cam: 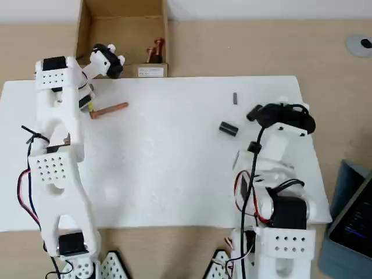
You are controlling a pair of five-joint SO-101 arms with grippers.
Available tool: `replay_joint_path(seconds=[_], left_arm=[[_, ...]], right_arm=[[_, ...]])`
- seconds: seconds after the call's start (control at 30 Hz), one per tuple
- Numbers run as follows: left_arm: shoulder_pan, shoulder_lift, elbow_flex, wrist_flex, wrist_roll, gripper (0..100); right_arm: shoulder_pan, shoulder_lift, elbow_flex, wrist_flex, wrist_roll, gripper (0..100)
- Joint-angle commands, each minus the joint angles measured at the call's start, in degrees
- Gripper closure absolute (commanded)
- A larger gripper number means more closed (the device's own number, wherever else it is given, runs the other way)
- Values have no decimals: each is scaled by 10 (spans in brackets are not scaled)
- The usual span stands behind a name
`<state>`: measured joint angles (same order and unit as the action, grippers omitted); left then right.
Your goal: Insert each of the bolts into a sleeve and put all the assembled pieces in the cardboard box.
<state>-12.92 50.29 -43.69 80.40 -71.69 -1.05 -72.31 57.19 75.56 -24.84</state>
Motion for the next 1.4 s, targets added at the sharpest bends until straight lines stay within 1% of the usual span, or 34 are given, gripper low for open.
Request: replay_joint_path(seconds=[0.0,0.37,0.43,0.5,0.63,0.73,0.93,1.03,1.1,1.23,1.37], left_arm=[[5,7,-20,-20,-2,999],[1,1,-21,-16,-2,995],[1,-6,-38,-8,8,995],[1,-19,-76,27,20,995],[11,-35,-155,118,22,993],[15,-35,-208,150,22,992],[15,-29,-223,150,22,979],[14,-5,-229,150,20,901],[9,6,-229,150,19,875],[0,16,-229,150,18,877],[-11,19,-224,150,2,877]], right_arm=[[6,-11,-5,0,2,989],[5,-11,-5,0,2,989],[5,-11,-5,0,2,989],[5,-11,-4,0,2,989],[5,-11,-4,0,1,989],[4,-11,-4,0,0,989],[4,-11,-4,0,-1,989],[5,-11,-4,0,-1,989],[6,-11,-4,0,-1,989],[6,-11,-4,0,0,989],[6,-11,-4,0,0,989]])
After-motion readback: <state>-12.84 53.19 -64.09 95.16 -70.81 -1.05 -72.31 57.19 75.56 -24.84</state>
